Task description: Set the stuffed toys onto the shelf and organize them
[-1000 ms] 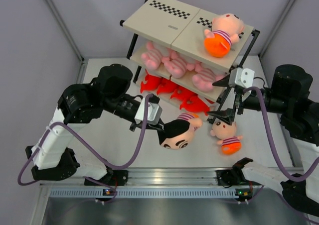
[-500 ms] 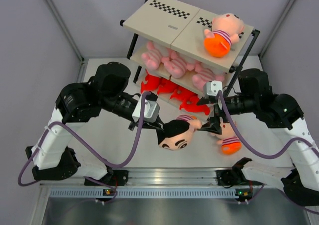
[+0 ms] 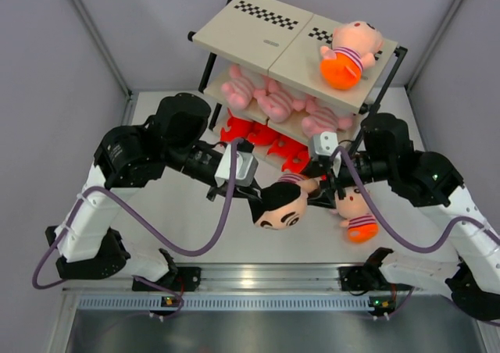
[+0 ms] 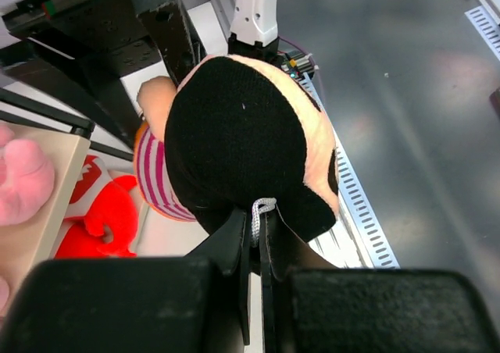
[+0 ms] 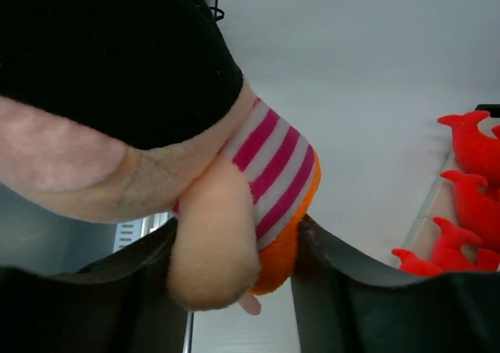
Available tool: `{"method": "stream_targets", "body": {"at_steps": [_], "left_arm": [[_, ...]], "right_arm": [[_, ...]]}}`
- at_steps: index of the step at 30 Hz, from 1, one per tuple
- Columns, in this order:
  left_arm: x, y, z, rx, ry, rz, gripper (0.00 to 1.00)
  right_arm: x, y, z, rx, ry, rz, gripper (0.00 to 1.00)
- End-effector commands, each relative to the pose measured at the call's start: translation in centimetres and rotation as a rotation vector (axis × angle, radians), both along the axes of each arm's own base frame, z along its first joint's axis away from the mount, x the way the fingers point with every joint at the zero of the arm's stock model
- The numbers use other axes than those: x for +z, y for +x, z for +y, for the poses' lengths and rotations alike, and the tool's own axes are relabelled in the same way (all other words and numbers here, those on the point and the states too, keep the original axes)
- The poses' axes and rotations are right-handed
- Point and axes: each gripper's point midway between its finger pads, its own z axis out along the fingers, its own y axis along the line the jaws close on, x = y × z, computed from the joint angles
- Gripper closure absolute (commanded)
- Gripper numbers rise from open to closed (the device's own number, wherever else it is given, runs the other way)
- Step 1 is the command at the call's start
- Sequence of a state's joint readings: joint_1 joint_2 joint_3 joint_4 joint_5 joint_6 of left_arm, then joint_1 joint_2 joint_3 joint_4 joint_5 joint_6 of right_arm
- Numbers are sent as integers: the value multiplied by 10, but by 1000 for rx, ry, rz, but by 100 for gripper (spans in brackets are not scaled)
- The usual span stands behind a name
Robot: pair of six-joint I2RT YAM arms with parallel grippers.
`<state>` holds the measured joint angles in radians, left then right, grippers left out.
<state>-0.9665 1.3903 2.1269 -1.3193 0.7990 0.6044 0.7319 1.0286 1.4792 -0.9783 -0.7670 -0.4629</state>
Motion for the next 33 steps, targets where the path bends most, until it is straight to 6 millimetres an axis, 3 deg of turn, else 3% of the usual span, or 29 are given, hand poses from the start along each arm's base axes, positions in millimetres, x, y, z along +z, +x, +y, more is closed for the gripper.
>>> {"method": "stream_targets", "body": {"at_steps": [1, 2, 3, 4, 5, 8, 9, 10, 12, 13, 16, 20, 22, 27, 32, 33], "left_arm": [[16, 8, 0, 44, -45, -43, 100], [19, 15, -1, 85, -51, -55, 100], [19, 32, 1, 189, -39, -74, 100], [26, 44, -1, 249, -62, -105, 98], [30, 54, 1, 305, -72, -128, 81], [54, 99, 19, 565, -125, -238, 45], [66, 107, 28, 626, -157, -272, 28], [83, 121, 41, 731, -198, -319, 23], [106, 131, 61, 822, -250, -388, 14], [121, 138, 77, 901, -275, -432, 12], [147, 138, 98, 961, -332, -520, 9], [153, 134, 109, 962, -333, -575, 19], [144, 135, 105, 938, -305, -585, 26], [124, 147, 88, 896, -227, -614, 26], [108, 165, 59, 842, -155, -644, 11], [109, 166, 55, 838, -159, -645, 4]], "right_arm": [[21, 3, 18, -11, 65, 4, 55], [21, 3, 19, -15, 62, 17, 65], [26, 2, 18, -31, 68, 34, 89], [30, 9, 18, -76, 76, 33, 99], [33, 13, 18, -108, 85, 42, 100], [47, 28, 19, -258, 142, 124, 100], [52, 32, 20, -292, 161, 145, 100], [61, 41, 21, -341, 201, 139, 100], [73, 46, 26, -423, 277, 276, 100], [78, 55, 26, -481, 311, 307, 100], [104, 66, 29, -572, 446, 425, 100], [141, 77, 29, -640, 635, 559, 100], [165, 84, 28, -641, 743, 553, 100], [208, 95, 26, -646, 922, 592, 100], [229, 105, 38, -611, 1018, 651, 100], [230, 106, 40, -606, 1026, 659, 100]]}}
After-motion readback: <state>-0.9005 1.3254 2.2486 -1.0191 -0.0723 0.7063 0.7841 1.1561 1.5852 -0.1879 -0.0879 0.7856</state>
